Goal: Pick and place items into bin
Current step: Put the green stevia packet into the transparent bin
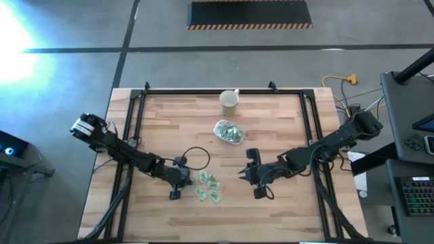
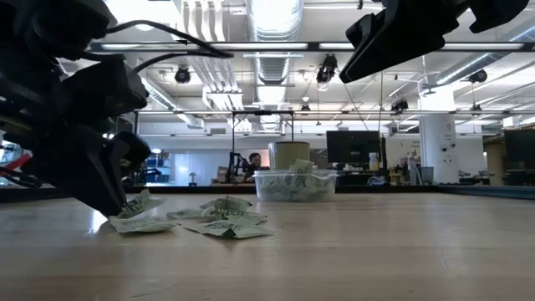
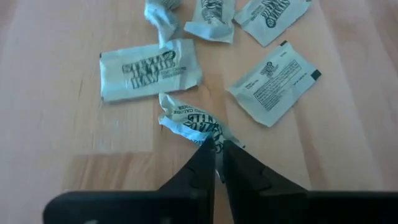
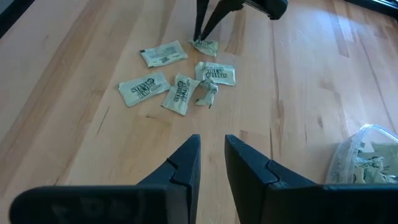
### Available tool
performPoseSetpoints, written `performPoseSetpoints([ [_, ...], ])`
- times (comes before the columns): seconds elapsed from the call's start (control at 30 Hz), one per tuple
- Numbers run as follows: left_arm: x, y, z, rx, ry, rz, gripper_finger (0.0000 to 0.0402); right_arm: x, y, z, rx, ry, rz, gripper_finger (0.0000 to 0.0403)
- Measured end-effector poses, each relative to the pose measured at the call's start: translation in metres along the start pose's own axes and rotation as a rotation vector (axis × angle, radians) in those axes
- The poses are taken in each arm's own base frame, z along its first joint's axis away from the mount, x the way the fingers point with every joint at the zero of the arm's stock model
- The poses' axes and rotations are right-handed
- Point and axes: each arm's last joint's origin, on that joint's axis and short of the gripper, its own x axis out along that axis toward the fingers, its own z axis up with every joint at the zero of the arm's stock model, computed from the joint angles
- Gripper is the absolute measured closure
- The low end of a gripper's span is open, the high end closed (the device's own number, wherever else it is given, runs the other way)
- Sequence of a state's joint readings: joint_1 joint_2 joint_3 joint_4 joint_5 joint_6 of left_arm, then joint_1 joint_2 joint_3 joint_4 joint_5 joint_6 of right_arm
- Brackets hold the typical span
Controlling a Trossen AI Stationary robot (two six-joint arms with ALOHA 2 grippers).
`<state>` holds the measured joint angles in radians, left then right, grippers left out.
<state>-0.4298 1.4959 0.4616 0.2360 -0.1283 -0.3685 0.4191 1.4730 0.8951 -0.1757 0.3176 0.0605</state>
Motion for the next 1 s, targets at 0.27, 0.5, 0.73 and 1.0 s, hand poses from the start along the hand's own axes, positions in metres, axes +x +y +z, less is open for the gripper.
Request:
performPoseSetpoints([
  [0.27, -0.003, 0.008, 0.037, 0.176, -0.125, 0.110, 0.0391, 0.000, 0.000, 0.000, 0.001, -0.003, 0.000, 0.0340],
  [0.5, -0.008, 0.043, 0.078, 0.265, -0.223, 0.394, 0.0391, 0.000, 0.000, 0.001, 0.002, -0.006, 0.000, 0.0344],
  [0.73, -0.017, 0.087, 0.104, 0.224, -0.261, 0.525, 0.0391, 0.000, 0.000, 0.001, 0.002, -0.006, 0.000, 0.0344],
  [1.0, -0.029, 0.129, 0.116, 0.160, -0.295, 0.519, 0.0391, 0.000, 0.000, 0.001, -0.009, -0.006, 0.000, 0.0344],
])
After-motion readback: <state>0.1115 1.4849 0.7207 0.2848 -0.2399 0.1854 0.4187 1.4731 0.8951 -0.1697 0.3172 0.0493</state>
